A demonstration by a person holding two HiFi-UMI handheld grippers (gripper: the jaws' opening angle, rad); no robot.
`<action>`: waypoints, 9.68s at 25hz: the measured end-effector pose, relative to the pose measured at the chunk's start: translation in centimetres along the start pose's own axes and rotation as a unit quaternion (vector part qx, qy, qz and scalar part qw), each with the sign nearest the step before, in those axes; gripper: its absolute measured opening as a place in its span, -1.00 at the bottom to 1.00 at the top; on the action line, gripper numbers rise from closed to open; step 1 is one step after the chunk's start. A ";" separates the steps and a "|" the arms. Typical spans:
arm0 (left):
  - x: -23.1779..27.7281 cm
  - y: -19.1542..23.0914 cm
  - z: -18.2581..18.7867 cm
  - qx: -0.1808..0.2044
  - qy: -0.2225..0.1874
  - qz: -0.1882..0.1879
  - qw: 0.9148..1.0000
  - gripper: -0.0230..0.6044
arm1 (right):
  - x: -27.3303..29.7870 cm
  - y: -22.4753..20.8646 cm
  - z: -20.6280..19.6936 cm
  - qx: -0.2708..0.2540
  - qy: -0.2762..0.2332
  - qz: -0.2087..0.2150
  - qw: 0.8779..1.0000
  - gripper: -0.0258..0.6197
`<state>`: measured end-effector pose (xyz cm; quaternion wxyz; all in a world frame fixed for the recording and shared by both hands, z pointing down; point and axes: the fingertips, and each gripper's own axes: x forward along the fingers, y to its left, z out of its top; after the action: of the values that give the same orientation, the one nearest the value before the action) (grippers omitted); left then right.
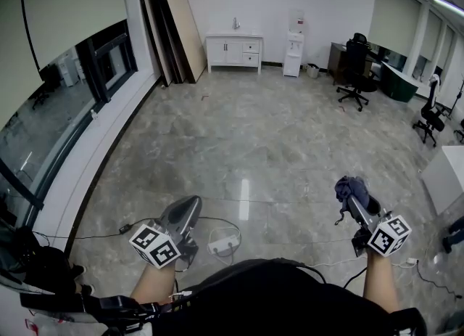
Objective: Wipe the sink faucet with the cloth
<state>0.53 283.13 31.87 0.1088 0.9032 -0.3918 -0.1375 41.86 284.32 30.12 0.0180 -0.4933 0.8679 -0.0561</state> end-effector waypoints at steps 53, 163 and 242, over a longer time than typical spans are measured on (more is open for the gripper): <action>44.5 11.7 -3.8 -0.001 0.020 -0.013 1.000 -0.93 | 23.9 -37.5 3.5 0.019 -0.009 0.022 1.000 -0.44; 98.7 101.8 16.5 0.018 -0.047 0.153 0.987 -0.93 | 144.3 -66.6 11.8 0.022 0.000 0.220 0.975 -0.44; 153.5 150.1 21.7 -0.009 0.004 0.033 0.999 -0.93 | 197.7 -102.6 14.2 0.052 0.009 0.096 0.994 -0.44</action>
<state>-7.93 67.52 32.16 0.1225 0.8891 -0.4202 -0.1339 29.32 61.49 32.62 0.0411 -0.4051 0.9074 -0.1038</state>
